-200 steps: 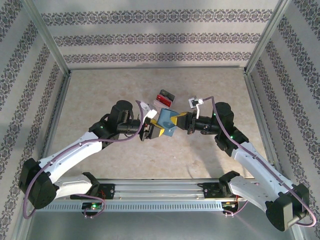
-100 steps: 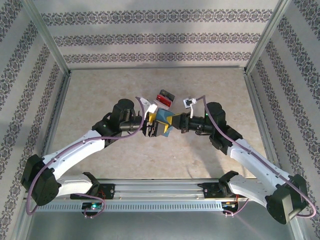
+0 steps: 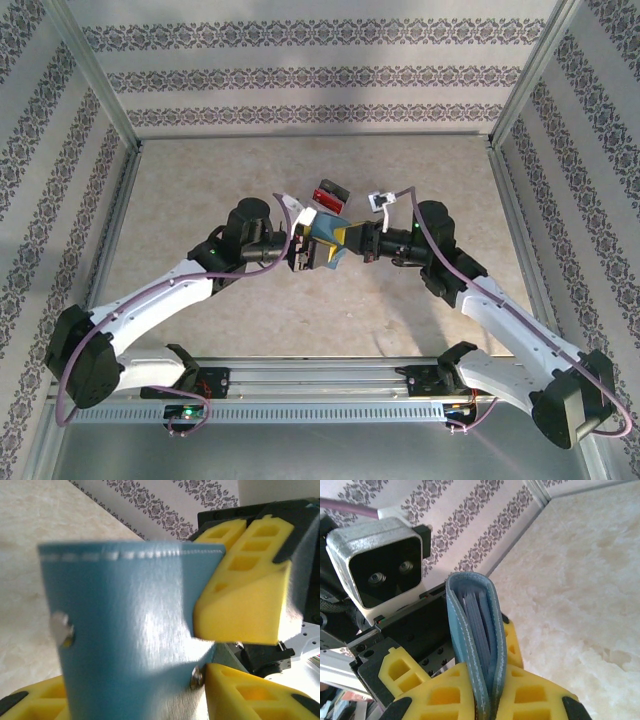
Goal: Take the credit cards out of the card holder
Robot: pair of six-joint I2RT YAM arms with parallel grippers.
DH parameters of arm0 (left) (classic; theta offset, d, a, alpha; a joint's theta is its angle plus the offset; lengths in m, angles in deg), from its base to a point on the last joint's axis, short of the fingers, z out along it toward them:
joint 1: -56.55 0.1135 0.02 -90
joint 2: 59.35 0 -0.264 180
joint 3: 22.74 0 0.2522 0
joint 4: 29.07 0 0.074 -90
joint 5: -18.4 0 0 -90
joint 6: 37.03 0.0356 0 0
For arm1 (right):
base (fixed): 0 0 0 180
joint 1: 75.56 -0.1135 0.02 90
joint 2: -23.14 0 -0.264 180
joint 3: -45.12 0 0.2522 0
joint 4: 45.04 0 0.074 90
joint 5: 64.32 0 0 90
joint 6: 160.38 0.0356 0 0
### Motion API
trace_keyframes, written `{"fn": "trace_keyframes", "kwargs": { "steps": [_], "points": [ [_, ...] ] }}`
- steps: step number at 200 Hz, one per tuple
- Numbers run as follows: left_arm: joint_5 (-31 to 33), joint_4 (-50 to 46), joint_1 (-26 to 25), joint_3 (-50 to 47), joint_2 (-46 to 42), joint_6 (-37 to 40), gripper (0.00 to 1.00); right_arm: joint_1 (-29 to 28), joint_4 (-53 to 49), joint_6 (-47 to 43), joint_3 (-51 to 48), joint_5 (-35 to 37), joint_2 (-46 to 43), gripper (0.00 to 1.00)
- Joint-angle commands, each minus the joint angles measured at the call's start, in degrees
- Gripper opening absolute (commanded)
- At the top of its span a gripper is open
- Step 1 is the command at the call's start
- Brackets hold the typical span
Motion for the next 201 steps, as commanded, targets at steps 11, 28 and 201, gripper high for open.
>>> {"fn": "trace_keyframes", "kwargs": {
  "steps": [11, 28, 201],
  "points": [
    [-1.95, 1.01, 1.03, -1.58, -2.79, -0.02, 0.39, 2.39, 7.05, 3.02, -2.09, -1.32, -2.57, 0.07],
    [-2.97, 1.34, 1.21, -1.78, -2.83, -0.6, 0.29, 2.41, 7.73, 3.81, -2.28, -1.62, -2.58, 0.08],
    [-8.37, 15.17, 5.18, -3.27, -2.9, -9.45, 0.02, 2.39, 5.17, 1.75, -6.42, -0.95, -4.59, 0.52]
  ]
}}
